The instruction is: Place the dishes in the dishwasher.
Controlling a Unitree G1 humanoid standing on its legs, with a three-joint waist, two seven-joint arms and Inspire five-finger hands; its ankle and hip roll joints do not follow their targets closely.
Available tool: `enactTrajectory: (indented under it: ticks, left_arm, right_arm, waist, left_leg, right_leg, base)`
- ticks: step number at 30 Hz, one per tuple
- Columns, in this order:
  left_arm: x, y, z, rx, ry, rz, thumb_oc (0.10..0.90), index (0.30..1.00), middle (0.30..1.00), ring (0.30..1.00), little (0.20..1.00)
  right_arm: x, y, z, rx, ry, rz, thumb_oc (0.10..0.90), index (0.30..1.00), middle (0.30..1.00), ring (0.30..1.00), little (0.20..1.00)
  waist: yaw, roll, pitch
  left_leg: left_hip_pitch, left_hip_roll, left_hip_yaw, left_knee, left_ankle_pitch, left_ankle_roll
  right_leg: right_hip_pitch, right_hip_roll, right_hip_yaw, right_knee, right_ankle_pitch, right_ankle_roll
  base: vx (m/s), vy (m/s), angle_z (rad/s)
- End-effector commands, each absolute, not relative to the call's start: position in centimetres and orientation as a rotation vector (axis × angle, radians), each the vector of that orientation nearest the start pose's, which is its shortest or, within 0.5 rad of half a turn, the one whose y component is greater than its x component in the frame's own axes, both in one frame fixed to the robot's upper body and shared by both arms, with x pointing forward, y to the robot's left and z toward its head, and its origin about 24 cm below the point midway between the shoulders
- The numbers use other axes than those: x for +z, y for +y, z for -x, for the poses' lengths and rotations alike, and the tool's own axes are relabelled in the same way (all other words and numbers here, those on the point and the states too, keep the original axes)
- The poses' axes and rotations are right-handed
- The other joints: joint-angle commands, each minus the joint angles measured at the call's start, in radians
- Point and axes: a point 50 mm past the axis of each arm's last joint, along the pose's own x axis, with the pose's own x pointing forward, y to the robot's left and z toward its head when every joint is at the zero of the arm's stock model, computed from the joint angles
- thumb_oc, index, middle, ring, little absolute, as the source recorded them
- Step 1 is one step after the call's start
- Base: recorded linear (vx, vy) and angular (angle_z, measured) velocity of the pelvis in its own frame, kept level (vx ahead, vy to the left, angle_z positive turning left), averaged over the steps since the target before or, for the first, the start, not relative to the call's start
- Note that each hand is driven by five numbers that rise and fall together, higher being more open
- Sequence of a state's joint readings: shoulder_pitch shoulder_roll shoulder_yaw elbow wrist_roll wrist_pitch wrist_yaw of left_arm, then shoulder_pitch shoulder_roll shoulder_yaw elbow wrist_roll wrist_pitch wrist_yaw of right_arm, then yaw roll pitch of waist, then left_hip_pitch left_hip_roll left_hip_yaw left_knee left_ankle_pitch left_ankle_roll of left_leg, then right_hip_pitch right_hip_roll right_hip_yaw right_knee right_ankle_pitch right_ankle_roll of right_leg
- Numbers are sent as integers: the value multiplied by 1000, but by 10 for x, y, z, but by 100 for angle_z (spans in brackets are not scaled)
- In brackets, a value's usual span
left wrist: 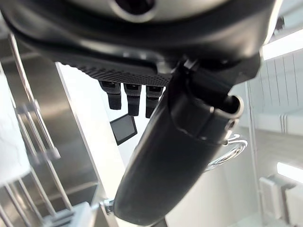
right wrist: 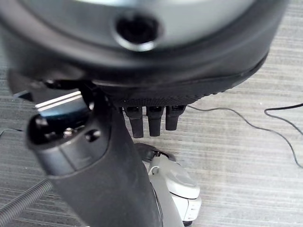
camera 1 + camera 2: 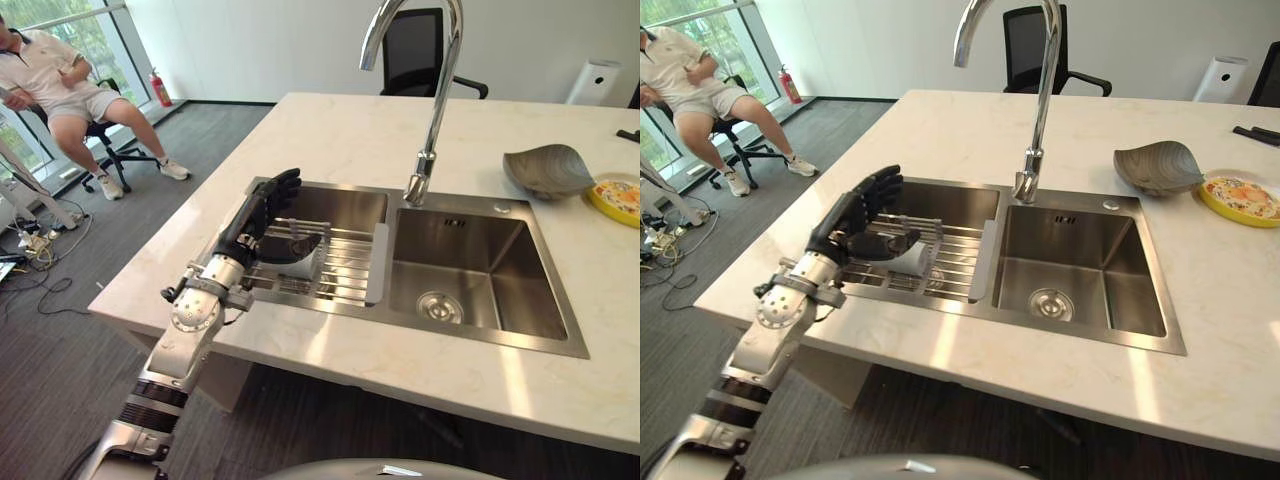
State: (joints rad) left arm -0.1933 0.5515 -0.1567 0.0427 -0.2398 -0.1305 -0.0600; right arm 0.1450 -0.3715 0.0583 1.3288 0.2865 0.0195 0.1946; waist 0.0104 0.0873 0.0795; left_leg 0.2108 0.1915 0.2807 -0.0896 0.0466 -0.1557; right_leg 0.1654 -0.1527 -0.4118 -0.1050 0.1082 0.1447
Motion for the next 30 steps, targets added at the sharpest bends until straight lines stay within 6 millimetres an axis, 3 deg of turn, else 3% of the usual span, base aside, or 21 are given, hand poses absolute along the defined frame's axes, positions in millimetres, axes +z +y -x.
enactTrajectory:
  ticks: [1,2,3,8,15,23,30]
  left_arm:
    - [180,200,-307,-187,-513,-533,800,900,900,900,900]
    - [185,206,-310,-175,-512,-659,800,900,900,900,900]
    - [185,205,-310,-175,-513,-660,800,900,900,900,900]
    - [188,215,-319,-203,-459,-990,800,900,900,900,900]
    - [186,219,-332,-222,-404,-1202,800,900,900,900,900]
    - [174,225,-344,-220,-309,-1317,800,900,900,900,900]
    - [166,229,-350,-259,-250,-1510,800,900,900,900,900]
  right_arm:
    - [-158,-275,-22,-227,1374,-97,800,900,900,900,900]
    - [-157,-278,-20,-231,1377,-95,800,900,900,900,900]
    - [-157,-278,-20,-231,1376,-96,800,900,900,900,900]
    - [-156,-283,-17,-234,1379,-89,800,900,900,900,900]
    - [-155,-283,-22,-228,1364,-64,800,900,900,900,900]
    - [-155,-284,-23,-253,1351,-73,800,900,900,900,900]
    - [-156,-283,-12,-261,1379,-69,800,900,900,900,900]
  waist:
    - [12,-42,11]
    - [5,-40,11]
    - [5,-41,11]
    - [-11,-30,8]
    - [-34,-22,8]
    - [-49,-22,12]
    - [-70,-24,13]
  left_leg:
    - [-75,-38,22,55,37,-20]
    - [-71,-37,26,52,32,-22]
    - [-75,-38,26,52,35,-20]
    - [-56,-47,39,43,18,-17]
    - [-38,-64,59,30,1,-7]
    - [-32,-81,77,16,-10,6]
    - [-33,-92,99,10,-20,16]
  right_leg:
    - [35,-47,-91,18,-106,52]
    - [36,-44,-87,18,-109,54]
    - [32,-45,-87,18,-106,53]
    - [44,-45,-75,18,-107,57]
    - [45,-57,-61,18,-95,67]
    - [22,-72,-36,18,-73,80]
    - [-5,-86,-16,20,-57,92]
  base:
    - [33,-37,-5]
    - [4,-11,-5]
    - [17,-11,-3]
    - [22,16,-3]
    - [21,37,-3]
    - [13,53,-9]
    - [1,37,-12]
